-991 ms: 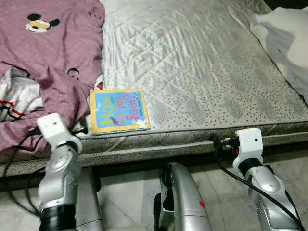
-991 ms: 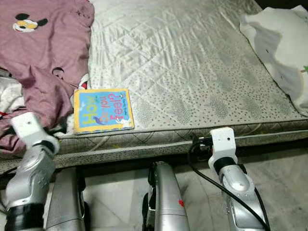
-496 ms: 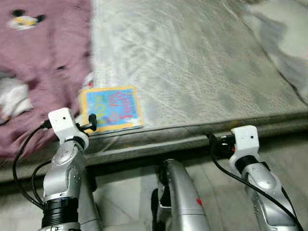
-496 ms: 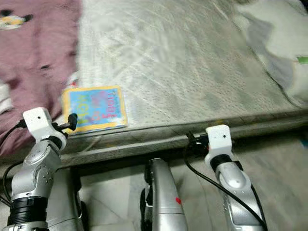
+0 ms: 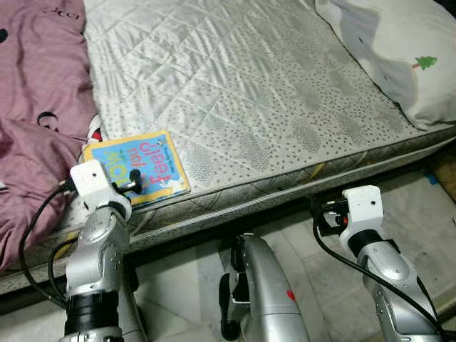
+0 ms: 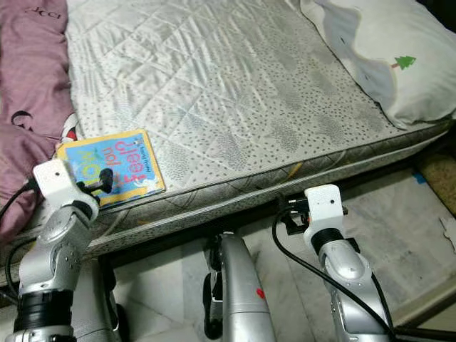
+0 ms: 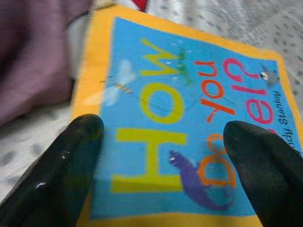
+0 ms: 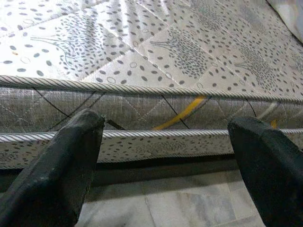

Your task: Clean up the room

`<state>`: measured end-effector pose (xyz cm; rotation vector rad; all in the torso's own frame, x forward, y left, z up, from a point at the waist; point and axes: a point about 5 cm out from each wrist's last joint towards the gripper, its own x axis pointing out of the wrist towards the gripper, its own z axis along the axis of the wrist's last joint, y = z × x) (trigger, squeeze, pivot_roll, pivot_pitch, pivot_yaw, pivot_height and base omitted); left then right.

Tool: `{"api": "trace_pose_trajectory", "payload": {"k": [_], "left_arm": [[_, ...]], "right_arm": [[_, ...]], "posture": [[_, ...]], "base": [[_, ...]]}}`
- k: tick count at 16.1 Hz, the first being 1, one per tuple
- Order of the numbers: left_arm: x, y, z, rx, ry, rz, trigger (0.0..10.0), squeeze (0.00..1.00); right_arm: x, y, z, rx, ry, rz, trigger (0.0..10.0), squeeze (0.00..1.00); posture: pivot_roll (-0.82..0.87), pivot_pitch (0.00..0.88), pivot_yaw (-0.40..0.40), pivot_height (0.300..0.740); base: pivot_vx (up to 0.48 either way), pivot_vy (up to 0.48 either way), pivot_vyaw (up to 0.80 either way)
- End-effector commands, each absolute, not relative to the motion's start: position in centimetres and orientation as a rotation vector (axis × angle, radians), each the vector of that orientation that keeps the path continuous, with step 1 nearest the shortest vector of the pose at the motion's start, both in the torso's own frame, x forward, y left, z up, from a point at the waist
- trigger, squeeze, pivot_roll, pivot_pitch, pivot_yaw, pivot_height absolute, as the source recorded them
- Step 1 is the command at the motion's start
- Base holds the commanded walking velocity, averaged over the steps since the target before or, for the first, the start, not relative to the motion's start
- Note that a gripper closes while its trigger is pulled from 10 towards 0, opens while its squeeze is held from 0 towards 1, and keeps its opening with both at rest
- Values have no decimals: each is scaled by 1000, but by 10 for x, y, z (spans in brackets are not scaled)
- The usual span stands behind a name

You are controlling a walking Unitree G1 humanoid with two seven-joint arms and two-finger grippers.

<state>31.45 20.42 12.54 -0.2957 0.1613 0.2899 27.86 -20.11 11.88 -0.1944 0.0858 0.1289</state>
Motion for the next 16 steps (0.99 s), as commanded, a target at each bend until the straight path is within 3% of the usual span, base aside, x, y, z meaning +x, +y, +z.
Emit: {"api": "trace_pose_trajectory", "payload": {"k": [1,6,9,12,16], "left_arm": [[307,206,129,-305,140,326,10000,0],[296,216,113,-294,202,389,10000,0],[304,222,102,-329,265,412,10000,0],[318,218,93,-400,337,350,10000,0],[330,209,86,-470,397,233,10000,0]], "right_arm": [[276,-208,112,-210,112,111,10000,0],[281,-201,111,-222,96,127,10000,0],[279,-218,118,-256,78,77,10000,0],[275,-233,125,-290,59,25,10000,0],[277,-232,133,-327,19,31,10000,0]], "posture": [[-109,284,-141,538],[-94,269,-134,538],[-138,266,-119,538],[-174,264,-103,538],[-186,257,-103,538]], "base": [[0,0,0],[0,0,0],[0,0,0],[0,0,0],[0,0,0]]}}
